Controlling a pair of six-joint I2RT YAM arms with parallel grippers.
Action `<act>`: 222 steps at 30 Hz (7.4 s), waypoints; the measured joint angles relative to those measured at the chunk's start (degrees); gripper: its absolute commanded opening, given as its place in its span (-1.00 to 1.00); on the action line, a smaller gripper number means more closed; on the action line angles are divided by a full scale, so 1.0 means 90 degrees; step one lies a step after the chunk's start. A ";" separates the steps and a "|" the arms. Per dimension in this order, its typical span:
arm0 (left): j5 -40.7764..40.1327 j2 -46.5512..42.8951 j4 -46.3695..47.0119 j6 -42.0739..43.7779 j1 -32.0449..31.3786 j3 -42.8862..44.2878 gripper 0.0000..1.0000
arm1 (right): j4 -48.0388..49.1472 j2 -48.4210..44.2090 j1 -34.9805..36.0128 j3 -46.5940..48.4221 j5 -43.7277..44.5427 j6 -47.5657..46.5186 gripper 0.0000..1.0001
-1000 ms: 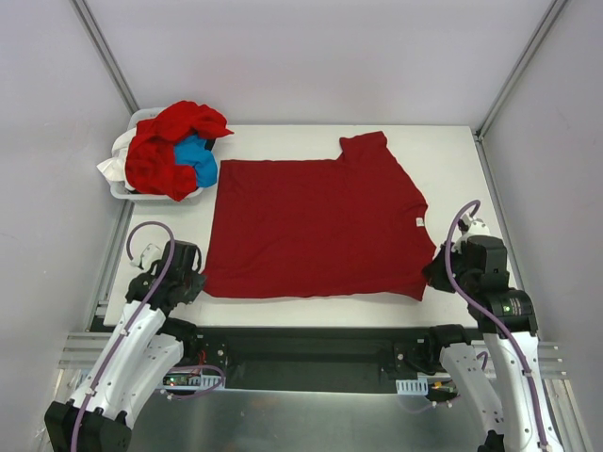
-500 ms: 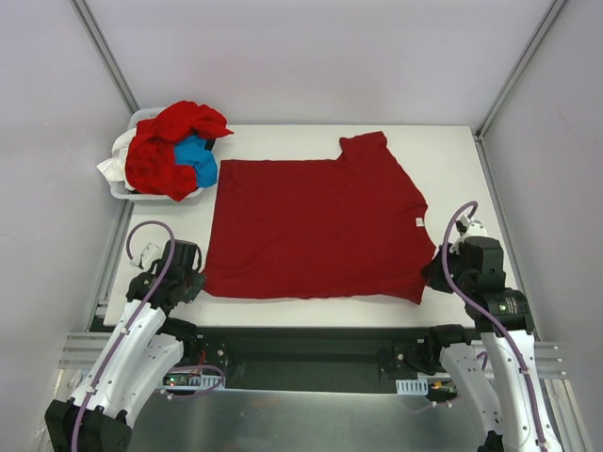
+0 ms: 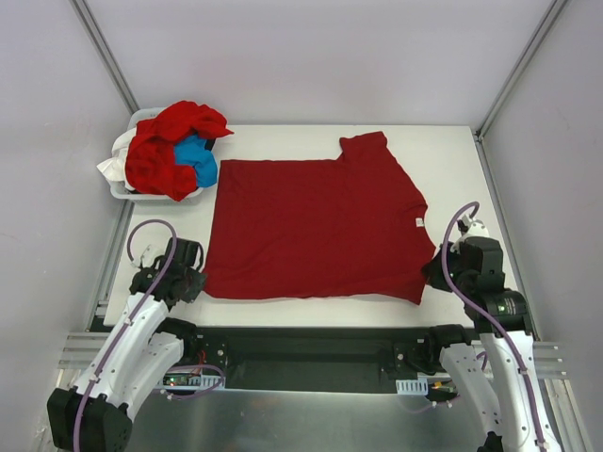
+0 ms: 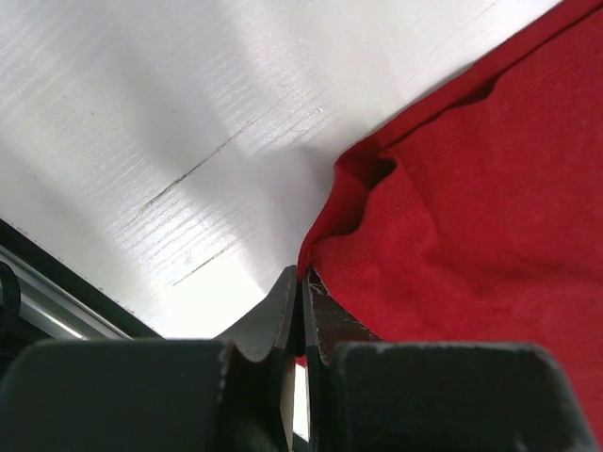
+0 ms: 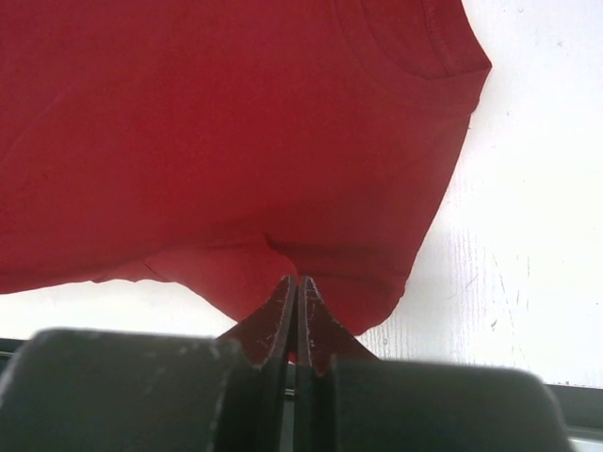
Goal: Fold and stack the t-shirts
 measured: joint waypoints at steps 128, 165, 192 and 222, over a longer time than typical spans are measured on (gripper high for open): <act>-0.0007 0.3878 0.1372 0.0216 0.0357 0.2123 -1.00 | 0.3449 0.3606 -0.0245 0.1192 -0.0707 -0.2667 -0.98; -0.0102 0.4097 0.1382 0.0172 0.0357 0.2314 -1.00 | 0.3466 0.3662 -0.0340 0.1192 -0.0619 -0.2754 -0.99; -0.0177 0.4112 0.1382 0.0083 0.0357 0.2273 -1.00 | 0.3631 0.4158 -0.0352 0.1192 -0.0658 -0.2786 -0.98; -0.0328 0.4447 0.1384 -0.0005 0.0357 0.2416 -1.00 | 0.3735 0.4500 -0.0578 0.1358 -0.0627 -0.2919 -0.99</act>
